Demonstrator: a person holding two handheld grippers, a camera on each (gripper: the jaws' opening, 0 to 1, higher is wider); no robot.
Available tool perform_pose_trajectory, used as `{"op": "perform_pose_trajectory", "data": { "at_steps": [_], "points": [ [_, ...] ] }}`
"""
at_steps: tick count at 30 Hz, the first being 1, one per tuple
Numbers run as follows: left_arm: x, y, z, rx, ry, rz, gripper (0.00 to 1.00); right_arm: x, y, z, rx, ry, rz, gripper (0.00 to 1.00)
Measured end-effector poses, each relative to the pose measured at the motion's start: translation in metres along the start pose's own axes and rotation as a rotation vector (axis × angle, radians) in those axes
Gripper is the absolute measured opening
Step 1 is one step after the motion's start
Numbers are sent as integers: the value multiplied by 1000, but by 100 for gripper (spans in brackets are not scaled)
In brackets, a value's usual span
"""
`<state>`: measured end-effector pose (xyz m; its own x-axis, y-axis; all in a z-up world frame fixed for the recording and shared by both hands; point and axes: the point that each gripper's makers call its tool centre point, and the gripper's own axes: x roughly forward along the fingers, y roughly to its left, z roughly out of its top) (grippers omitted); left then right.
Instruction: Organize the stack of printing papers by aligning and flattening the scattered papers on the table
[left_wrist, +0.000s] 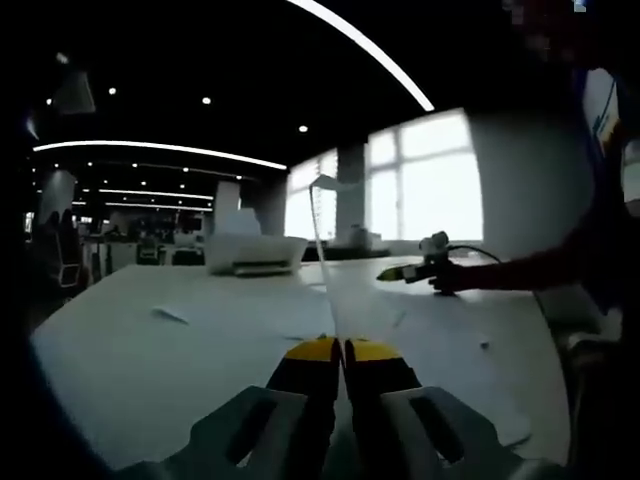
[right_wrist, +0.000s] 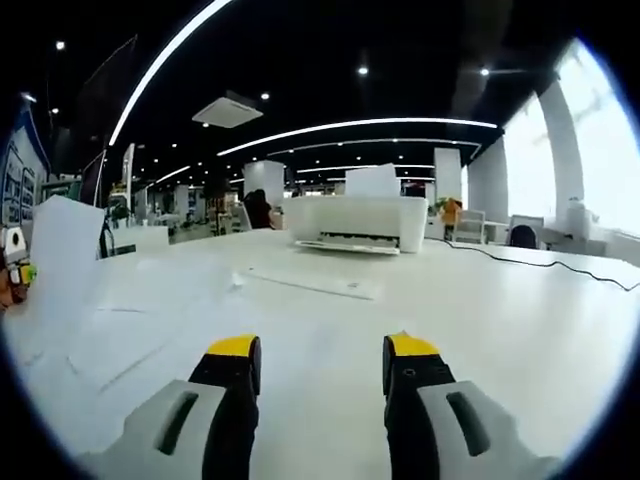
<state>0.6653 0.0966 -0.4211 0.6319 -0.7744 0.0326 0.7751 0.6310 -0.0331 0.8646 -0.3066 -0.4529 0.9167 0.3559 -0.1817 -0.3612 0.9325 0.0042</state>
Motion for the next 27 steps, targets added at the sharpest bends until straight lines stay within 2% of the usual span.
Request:
{"op": "perform_pose_trajectory", "data": {
  "at_steps": [27],
  "points": [
    [-2, -1, 2, 4, -10, 4, 7, 38, -4, -8, -13, 74, -4, 41]
  ]
}}
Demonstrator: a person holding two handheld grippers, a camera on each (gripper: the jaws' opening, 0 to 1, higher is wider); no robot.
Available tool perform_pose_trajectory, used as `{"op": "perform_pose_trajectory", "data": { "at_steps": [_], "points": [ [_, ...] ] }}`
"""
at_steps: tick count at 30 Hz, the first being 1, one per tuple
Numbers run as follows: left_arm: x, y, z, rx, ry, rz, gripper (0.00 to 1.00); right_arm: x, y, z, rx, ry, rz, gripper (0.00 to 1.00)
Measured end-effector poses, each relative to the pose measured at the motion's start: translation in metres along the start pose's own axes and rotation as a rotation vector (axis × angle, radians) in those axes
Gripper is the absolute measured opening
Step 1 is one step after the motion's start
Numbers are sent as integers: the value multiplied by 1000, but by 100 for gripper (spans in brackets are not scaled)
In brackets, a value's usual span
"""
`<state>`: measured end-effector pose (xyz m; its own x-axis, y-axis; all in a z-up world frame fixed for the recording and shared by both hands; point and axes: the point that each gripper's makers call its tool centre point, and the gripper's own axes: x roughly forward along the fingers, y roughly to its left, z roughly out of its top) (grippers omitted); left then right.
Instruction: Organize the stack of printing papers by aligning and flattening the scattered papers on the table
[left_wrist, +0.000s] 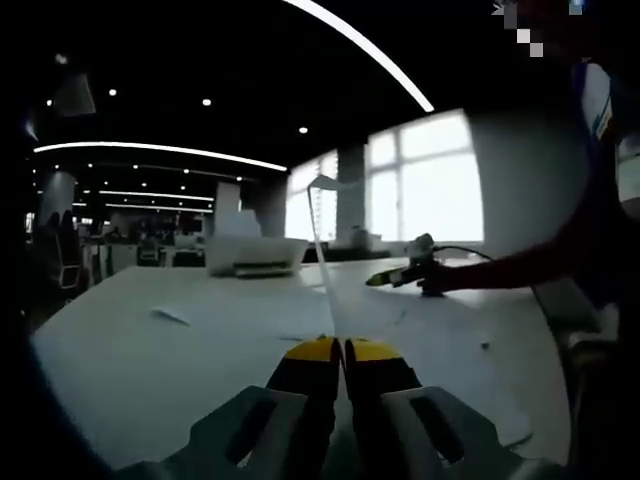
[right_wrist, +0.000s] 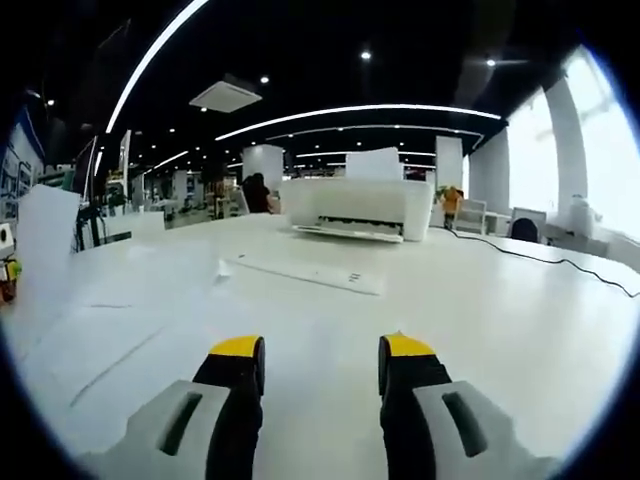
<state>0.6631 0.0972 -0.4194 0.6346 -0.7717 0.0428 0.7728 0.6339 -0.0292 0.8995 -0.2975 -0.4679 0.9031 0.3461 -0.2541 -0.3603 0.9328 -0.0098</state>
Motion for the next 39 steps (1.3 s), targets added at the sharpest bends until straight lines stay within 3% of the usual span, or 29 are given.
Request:
{"op": "perform_pose_trajectory", "data": {
  "at_steps": [6, 23, 39],
  "points": [
    [1, -3, -2, 24, 10, -6, 7, 13, -6, -1, 4, 15, 1, 41],
    [2, -4, -4, 42, 24, -3, 8, 19, 7, -11, -20, 52, 25, 41],
    [2, -2, -4, 46, 17, -5, 8, 23, 2, -13, -17, 54, 25, 41]
  ]
}}
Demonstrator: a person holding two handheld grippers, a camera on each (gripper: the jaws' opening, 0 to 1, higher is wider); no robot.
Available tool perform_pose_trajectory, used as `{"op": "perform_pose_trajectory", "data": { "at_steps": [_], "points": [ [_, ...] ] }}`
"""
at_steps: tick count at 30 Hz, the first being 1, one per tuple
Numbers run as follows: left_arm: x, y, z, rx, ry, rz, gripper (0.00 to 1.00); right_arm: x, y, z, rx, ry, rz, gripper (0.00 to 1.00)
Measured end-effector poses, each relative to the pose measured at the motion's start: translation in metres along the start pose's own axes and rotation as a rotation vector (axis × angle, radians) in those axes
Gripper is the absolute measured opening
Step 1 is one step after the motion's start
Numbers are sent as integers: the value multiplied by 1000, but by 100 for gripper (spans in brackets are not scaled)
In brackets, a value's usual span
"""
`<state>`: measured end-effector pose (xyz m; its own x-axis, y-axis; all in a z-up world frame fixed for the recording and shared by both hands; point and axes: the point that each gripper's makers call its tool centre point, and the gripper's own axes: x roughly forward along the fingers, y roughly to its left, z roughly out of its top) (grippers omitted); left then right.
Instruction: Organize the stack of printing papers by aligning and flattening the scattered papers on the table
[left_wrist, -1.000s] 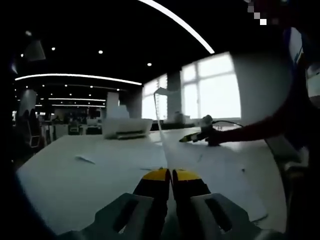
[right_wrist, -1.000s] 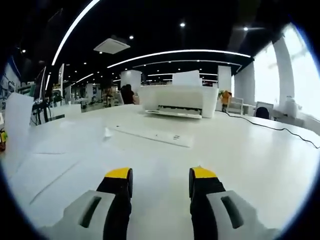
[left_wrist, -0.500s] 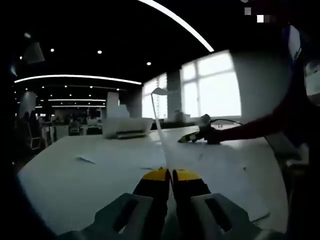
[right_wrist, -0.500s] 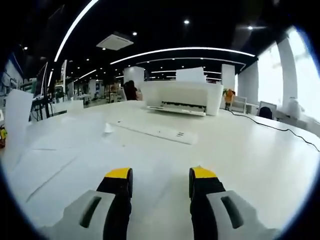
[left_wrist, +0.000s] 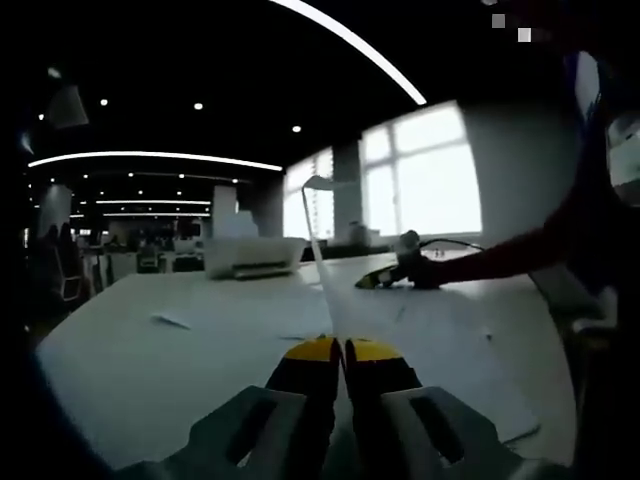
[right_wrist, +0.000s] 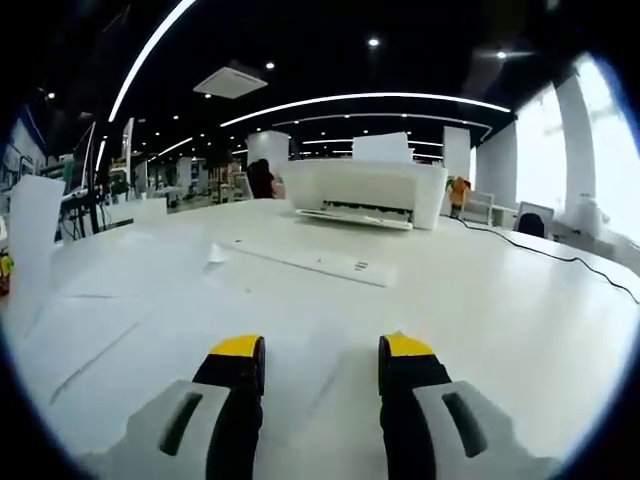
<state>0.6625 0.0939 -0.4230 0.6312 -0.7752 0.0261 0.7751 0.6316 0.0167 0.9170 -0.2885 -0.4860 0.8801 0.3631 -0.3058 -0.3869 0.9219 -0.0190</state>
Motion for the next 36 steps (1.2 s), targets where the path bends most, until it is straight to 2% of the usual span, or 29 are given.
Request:
{"op": "perform_pose_trajectory", "data": {
  "at_steps": [8, 17, 29, 36],
  "points": [
    [1, 1, -2, 6, 7, 2, 8, -2, 2, -2, 28, 4, 6, 40],
    [1, 0, -2, 10, 14, 3, 8, -2, 3, -1, 26, 3, 10, 37],
    [1, -2, -2, 15, 17, 3, 8, -1, 5, 0, 22, -2, 31, 27],
    [1, -2, -2, 16, 17, 2, 8, -2, 8, 0, 23, -3, 31, 27]
  ]
}}
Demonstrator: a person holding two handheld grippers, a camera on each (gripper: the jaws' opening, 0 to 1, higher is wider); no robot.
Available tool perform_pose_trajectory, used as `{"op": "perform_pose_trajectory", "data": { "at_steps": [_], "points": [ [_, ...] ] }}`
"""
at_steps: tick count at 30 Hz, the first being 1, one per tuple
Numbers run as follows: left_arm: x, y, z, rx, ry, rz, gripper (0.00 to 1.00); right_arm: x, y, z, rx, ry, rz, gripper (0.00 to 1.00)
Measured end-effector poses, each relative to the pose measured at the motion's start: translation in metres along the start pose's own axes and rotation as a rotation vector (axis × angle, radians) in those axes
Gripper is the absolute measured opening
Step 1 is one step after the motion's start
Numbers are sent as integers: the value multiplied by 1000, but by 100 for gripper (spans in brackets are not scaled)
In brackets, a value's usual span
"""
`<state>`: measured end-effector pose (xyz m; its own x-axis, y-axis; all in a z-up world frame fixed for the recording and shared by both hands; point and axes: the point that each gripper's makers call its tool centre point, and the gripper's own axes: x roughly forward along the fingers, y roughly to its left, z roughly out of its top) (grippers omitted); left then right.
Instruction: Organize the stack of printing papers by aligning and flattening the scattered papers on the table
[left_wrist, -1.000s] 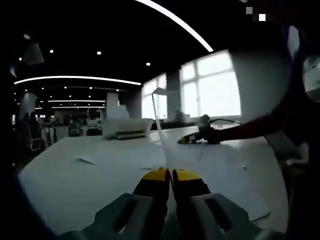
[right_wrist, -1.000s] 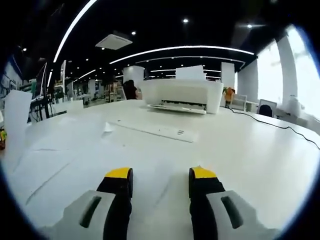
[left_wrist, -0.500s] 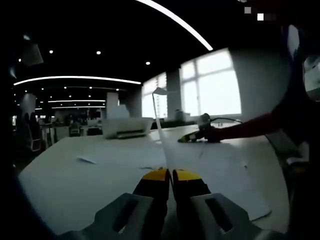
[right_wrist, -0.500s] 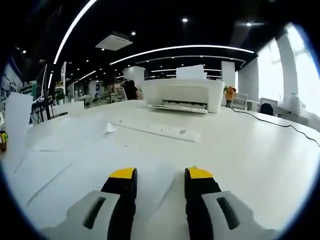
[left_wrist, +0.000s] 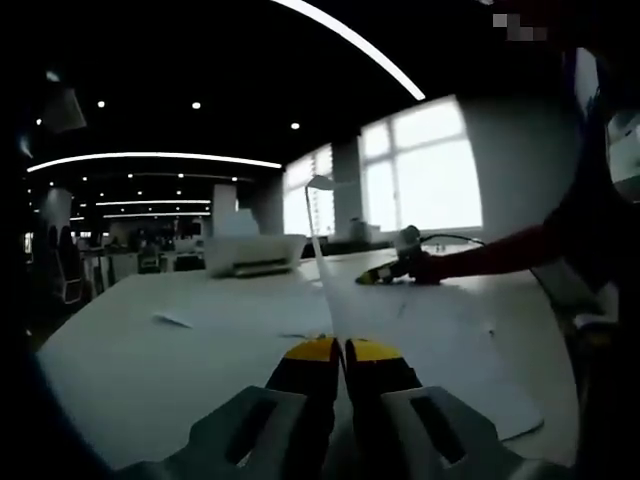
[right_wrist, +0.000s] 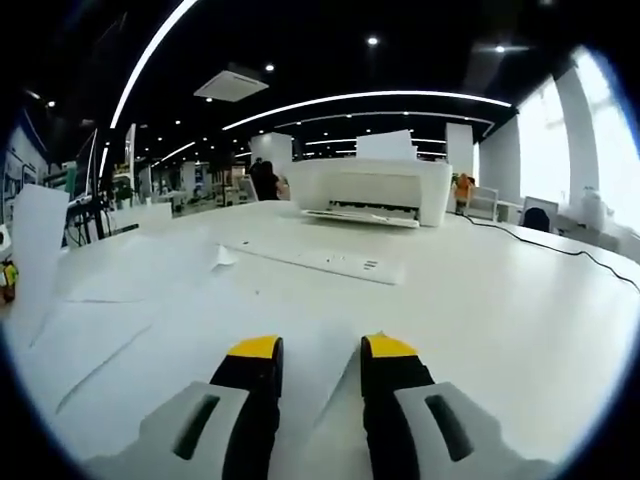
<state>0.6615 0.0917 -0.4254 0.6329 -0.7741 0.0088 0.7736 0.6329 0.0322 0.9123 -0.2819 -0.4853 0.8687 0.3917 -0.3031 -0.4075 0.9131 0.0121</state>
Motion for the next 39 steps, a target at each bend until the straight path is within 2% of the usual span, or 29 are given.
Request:
{"op": "perform_pose_trajectory", "data": {
  "at_steps": [4, 8, 16, 17, 19, 20, 39],
  "points": [
    [0, 0, 0, 2, 1, 1, 8, -1, 2, 0, 0, 0, -1, 25],
    [0, 0, -1, 3, 2, 0, 8, -2, 2, -1, 3, 1, -11, 20],
    [0, 0, -1, 4, 2, -1, 8, -1, 1, -1, 3, 1, -11, 17],
    [0, 0, -1, 5, 2, -1, 8, -1, 1, -1, 2, 2, -10, 12],
    [-1, -1, -1, 4, 2, -1, 8, -4, 0, 1, -63, -9, -17, 2],
    [-1, -1, -1, 4, 2, 0, 8, -2, -4, 0, -70, 0, -19, 1],
    [-1, -2, -1, 10, 5, 0, 8, -6, -6, 1, -21, 0, -41, 0]
  ]
}}
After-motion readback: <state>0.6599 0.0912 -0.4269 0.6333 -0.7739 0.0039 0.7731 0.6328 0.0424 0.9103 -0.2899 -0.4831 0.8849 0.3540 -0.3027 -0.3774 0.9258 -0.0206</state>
